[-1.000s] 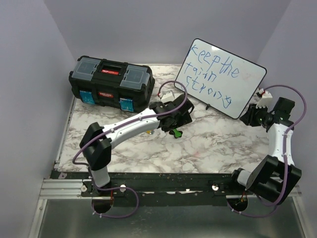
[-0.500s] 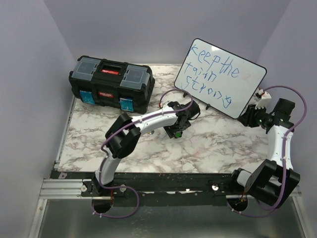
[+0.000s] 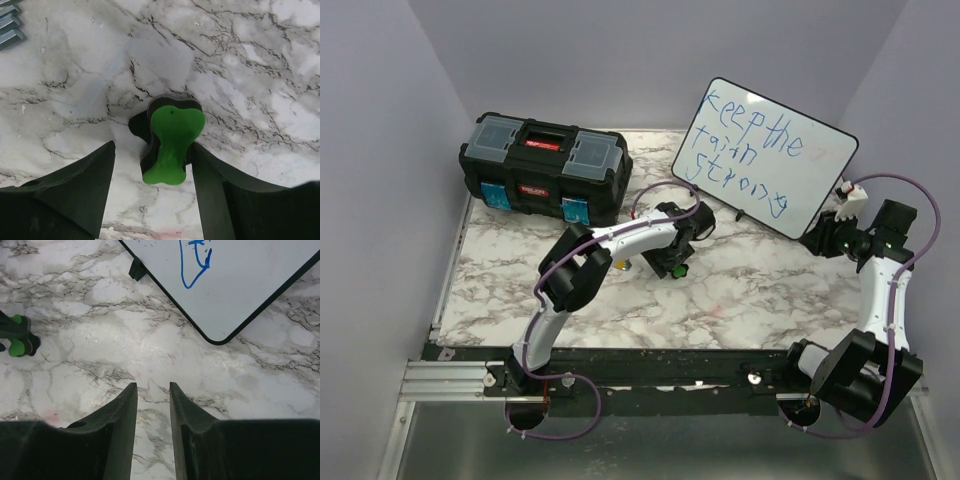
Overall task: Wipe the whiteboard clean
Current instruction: Adjust the whiteboard for the whiteboard stand, then pick up the whiteboard eraser from the center of the board.
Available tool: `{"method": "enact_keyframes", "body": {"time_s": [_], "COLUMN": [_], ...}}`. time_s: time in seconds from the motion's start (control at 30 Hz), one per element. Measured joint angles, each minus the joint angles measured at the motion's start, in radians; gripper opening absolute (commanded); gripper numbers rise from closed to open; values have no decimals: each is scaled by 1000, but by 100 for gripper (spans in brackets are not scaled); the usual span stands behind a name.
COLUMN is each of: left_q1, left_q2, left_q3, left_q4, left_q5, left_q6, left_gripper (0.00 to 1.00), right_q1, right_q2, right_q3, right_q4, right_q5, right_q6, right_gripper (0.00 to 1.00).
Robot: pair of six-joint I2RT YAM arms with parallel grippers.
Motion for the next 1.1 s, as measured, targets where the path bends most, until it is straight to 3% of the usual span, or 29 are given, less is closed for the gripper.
{"method": "enact_keyframes", "body": {"time_s": [0.1, 0.37, 0.43, 0.67, 0.8, 0.97, 1.1], "left_q1": [5, 13, 13, 4, -16, -32, -34], "left_q2": [33, 40, 40, -2, -126, -378, -561], "left_q3": [8, 17, 17, -29, -128, -361, -603], "left_q4": [-2, 3, 5, 89, 194, 431, 674], "left_q5": [10, 39, 43, 23, 9, 77, 217], "left_q6": [2, 31, 48, 195, 404, 690, 857], "left_gripper": [57, 16, 11, 3, 2, 4, 5], "right_q1": [0, 0, 0, 0, 0, 6, 97], "right_q2": [-6, -7, -7, -7, 1, 29, 40], "right_q3": [-3, -6, -6, -6, -6, 11, 31], "right_q4": [0, -1, -1, -22, -64, -185, -256], "right_q5": [-3, -10, -12, -45, -92, -201, -266], "right_q6": [0, 0, 0, -19, -64, -193, -274], "right_gripper": [35, 35, 35, 35, 38, 48, 49]}}
